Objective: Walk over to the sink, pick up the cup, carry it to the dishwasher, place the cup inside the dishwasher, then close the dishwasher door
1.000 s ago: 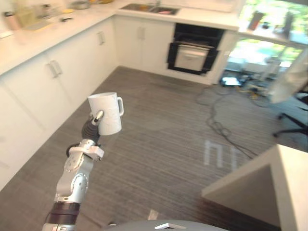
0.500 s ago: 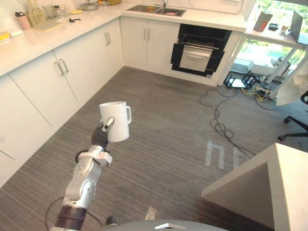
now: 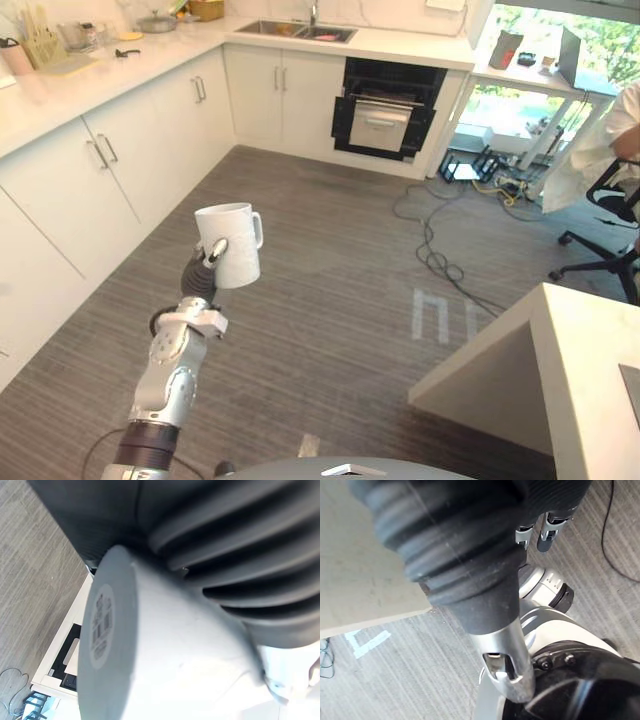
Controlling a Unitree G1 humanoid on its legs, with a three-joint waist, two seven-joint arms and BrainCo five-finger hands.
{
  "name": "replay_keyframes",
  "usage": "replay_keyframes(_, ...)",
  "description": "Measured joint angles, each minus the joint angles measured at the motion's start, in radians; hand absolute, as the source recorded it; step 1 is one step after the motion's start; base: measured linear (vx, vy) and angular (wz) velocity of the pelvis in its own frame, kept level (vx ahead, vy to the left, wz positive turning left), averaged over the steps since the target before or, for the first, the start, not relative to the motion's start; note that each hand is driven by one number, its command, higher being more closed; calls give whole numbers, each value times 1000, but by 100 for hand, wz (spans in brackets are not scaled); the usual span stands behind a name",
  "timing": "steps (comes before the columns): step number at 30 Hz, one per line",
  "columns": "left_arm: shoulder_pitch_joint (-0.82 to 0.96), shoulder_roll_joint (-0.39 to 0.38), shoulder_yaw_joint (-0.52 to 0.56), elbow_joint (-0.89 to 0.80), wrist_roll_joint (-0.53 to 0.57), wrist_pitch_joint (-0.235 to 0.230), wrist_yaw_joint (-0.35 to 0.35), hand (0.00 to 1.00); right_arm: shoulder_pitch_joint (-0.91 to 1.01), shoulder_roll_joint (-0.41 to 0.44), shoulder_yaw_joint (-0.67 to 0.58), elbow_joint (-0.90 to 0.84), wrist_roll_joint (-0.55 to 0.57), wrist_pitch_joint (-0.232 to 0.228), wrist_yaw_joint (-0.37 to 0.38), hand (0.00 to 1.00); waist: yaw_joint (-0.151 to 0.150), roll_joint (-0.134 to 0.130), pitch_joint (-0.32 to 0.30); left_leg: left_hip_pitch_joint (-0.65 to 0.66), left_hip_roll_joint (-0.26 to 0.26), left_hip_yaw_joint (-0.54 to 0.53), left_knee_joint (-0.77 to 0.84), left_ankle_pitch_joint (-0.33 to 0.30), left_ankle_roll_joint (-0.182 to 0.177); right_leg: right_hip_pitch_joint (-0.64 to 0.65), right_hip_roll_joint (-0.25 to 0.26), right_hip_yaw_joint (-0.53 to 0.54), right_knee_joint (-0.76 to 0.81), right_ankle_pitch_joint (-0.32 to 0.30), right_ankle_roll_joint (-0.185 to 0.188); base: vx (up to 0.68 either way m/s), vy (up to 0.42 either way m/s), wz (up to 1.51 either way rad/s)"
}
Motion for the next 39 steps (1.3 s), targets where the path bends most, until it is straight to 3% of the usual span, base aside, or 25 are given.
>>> replay_keyframes(1, -4, -20, -20, -5, 14, 13, 8, 100, 1, 10, -20, 1, 4, -16, -26, 0, 0, -11, 1, 14, -63, 25, 47, -36, 28, 5, -44, -12, 72, -18, -9, 83, 157, 38)
replay_keyframes(2, -5, -35, -28, -5, 14, 17, 14, 100, 2, 9, -36, 1, 12, -24, -38, 0, 2, 4, 13, 22, -73, 19, 59, -80, 67, -23, -56, -32, 165, -23, -16, 50, 197, 37)
replay_keyframes(4, 5, -60, -30, -5, 22, 35, 38, 100, 0, 24, -86, -17, 46, -55, -55, 0, 8, 25, 39, 73, -86, 14, 60, -118, 110, -176, -124, -82, 552, 31, -114, -27, 123, 23)
replay_keyframes(5, 16, -62, -24, -7, 22, 35, 52, 100, 0, 40, -92, -15, 50, -68, -55, 0, 11, 29, 43, 88, -84, 10, 66, -131, 116, -229, -119, -67, 641, 19, -102, 16, 90, 9)
replay_keyframes(7, 22, -56, 5, -10, 21, 37, 70, 100, -12, 69, -88, -20, 50, -72, -57, 0, 24, 17, 44, 92, -54, 10, 99, -158, 125, -287, -31, -91, 575, -81, -57, 35, 61, 5)
replay_keyframes(10, 24, -30, 4, -24, 24, 42, 68, 100, -20, 95, -74, -45, 49, -67, -58, 0, 30, -9, 63, 81, -39, 3, 62, -159, 125, -307, 76, -72, 182, 32, 13, 70, 2, 35)
replay_keyframes(11, 32, -17, 6, -57, 34, 48, 59, 100, -20, 118, -70, -50, 50, -68, -59, 0, 18, -60, 63, 80, -101, 9, 83, -162, 131, -313, 48, -41, 38, 72, 45, 260, -20, 69)
replay_keyframes(12, 32, -16, 6, -109, 41, 46, 56, 100, 1, 122, -57, -93, 53, -70, -50, 0, 16, -88, 86, 55, -123, 35, 233, -273, 110, -316, 7, -27, -3, 67, 32, 277, -22, 56)
replay_keyframes(13, 38, -25, 12, -111, 42, 45, 52, 100, -10, 124, -51, -91, 57, -68, -55, 0, 25, -111, 109, 81, -135, 41, 257, -293, 110, -289, -7, -13, 5, 137, 24, 274, 7, 34)
replay_keyframes(15, 96, -61, -15, -136, 42, 46, 41, 100, 31, 98, -46, -141, 70, -63, -58, 0, 26, -25, 112, 112, -80, 35, 306, -362, 89, -241, 30, -42, 30, 159, 0, 306, -28, 2)
replay_keyframes(17, 117, -75, -15, -178, 43, 45, 20, 100, 43, 96, -50, -141, 85, -50, -60, 0, 34, 4, 75, 118, -45, 32, 306, -384, 76, -264, 50, -61, 93, 168, -58, 312, -148, 4)
replay_keyframes(19, 131, -84, -15, -220, 50, 45, 13, 100, 56, 93, -52, -144, 100, -33, -64, 0, 32, 14, 47, 139, -10, 36, 271, -398, 95, -288, 71, -97, 165, 152, -78, 307, -198, 3)
replay_keyframes(20, 159, -103, -3, -246, 50, 45, 15, 100, 67, 92, -64, -154, 101, -23, -68, 0, 41, 39, 36, 183, 14, 50, 296, -411, 129, -278, 94, -127, 219, 84, -76, 327, -143, -2)
replay_keyframes(21, 160, -109, 1, -255, 50, 42, 15, 100, 68, 99, -67, -151, 101, -26, -68, 0, 41, 31, 38, 151, 34, 44, 472, -426, 107, -269, 94, -137, 238, 78, -83, 402, -182, 7)
replay_keyframes(22, 173, -138, -4, -248, 50, 42, 17, 100, 74, 82, -75, -147, 99, -45, -70, 0, 34, 76, 48, 18, 118, 32, 770, -351, 88, -237, 118, -157, 246, 37, -93, 363, -195, 7)
replay_keyframes(23, 193, -169, -7, -254, 50, 44, 17, 100, 86, 68, -75, -168, 98, -70, -68, 0, 43, 86, 33, -81, 175, 11, 968, -173, 102, -186, 148, -165, 202, 25, -100, 377, -211, 0)
replay_keyframes(24, 199, -180, -4, -262, 49, 44, 17, 100, 93, 64, -75, -169, 97, -83, -66, 0, 48, 101, 36, -115, 207, 9, 1040, -71, 102, -149, 164, -155, 169, 24, -102, 447, -157, -25)
replay_keyframes(26, 203, -184, 13, -274, 48, 45, 16, 100, 77, 41, -70, -169, 108, -135, -52, 0, 63, 142, 37, -236, 257, -5, 1213, -115, 111, -69, 193, -128, 106, 10, -116, 538, -122, -45)
replay_keyframes(29, 205, -177, 42, -276, 40, 47, 12, 100, -39, 42, -21, -181, 154, -205, -22, 0, 102, 132, 35, -313, 235, 88, 941, -229, 95, 8, 193, -58, 34, -5, -129, 443, -75, -62)
replay_keyframes(31, 208, -177, 50, -277, 40, 47, 11, 100, -88, 42, 4, -205, 158, -234, -21, 0, 106, 127, 35, -305, 166, 71, 642, -220, 76, 33, 183, -36, 36, -36, -122, 410, 22, -47)
replay_keyframes(33, 238, -173, 60, -294, 40, 45, 4, 100, -143, 35, 14, -220, 160, -275, -21, 0, 122, 129, 36, -303, 81, 0, 244, -139, 1, 64, 170, 12, 41, -86, -96, 416, 124, -63)
replay_keyframes(35, 234, -159, 72, -267, 40, 45, -9, 100, -159, 23, 29, -215, 181, -287, -22, 0, 130, 129, 36, -334, 70, 5, 211, -135, -6, 119, 171, 27, 41, -135, -65, 461, 210, -41)
replay_keyframes(36, 232, -150, 87, -238, 38, 38, -22, 100, -153, 19, 29, -204, 190, -287, -23, 0, 130, 131, 36, -336, 65, 6, 218, -102, 21, 171, 173, 39, 45, -176, -34, 530, 259, -35)
replay_keyframes(38, 237, -128, 128, -176, 30, 32, -29, 100, -150, 34, 33, -181, 198, -279, -24, 0, 141, 77, 16, -322, 18, -14, 325, -37, 39, 199, 112, 83, 99, -222, -28, 647, 269, -64)
replay_keyframes(39, 233, -127, 150, -161, 31, 31, -29, 100, -152, 35, 33, -173, 198, -272, -27, 0, 139, 64, 19, -323, -7, -42, 418, -70, 109, 172, 78, 97, 229, -209, -21, 590, 228, -58)
